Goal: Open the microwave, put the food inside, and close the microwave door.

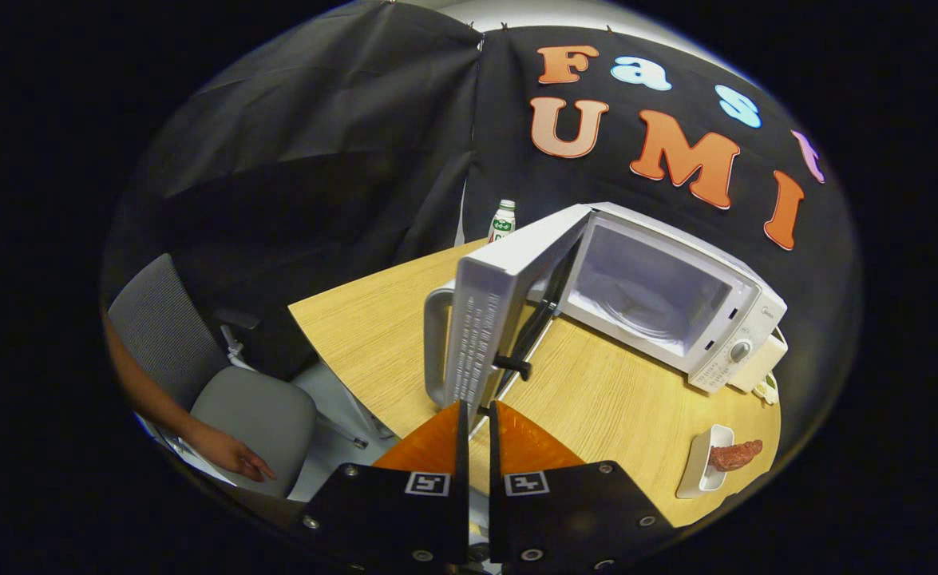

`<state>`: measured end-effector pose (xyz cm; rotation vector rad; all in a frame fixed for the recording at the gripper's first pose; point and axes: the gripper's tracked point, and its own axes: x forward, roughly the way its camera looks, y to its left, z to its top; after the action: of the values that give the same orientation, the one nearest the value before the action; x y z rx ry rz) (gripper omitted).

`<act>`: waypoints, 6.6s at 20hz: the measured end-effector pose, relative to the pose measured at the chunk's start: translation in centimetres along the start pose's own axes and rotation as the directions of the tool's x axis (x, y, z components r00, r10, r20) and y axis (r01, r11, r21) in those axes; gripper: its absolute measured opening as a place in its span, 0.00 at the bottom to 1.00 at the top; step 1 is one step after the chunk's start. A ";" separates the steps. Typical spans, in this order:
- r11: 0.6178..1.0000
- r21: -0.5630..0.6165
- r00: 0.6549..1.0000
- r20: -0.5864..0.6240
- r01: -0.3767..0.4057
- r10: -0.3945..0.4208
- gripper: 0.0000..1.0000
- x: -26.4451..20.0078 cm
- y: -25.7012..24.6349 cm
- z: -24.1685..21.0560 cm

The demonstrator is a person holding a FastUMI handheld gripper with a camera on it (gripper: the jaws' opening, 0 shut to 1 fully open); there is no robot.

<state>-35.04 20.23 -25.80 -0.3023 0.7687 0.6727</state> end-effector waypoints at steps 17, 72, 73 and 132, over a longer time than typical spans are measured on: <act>0.930 0.275 0.939 -0.307 0.242 -0.154 0.50 -4.1 -31.0 -12.3; 0.286 0.954 0.994 0.100 -0.085 -0.037 0.11 8.5 -26.0 4.0; 0.276 0.957 0.993 0.107 -0.089 -0.048 0.11 9.1 -25.2 4.6; 0.582 0.809 0.943 0.123 0.085 -0.309 0.89 6.3 -13.2 12.2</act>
<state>-16.48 19.01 -21.78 0.5260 0.7025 0.0861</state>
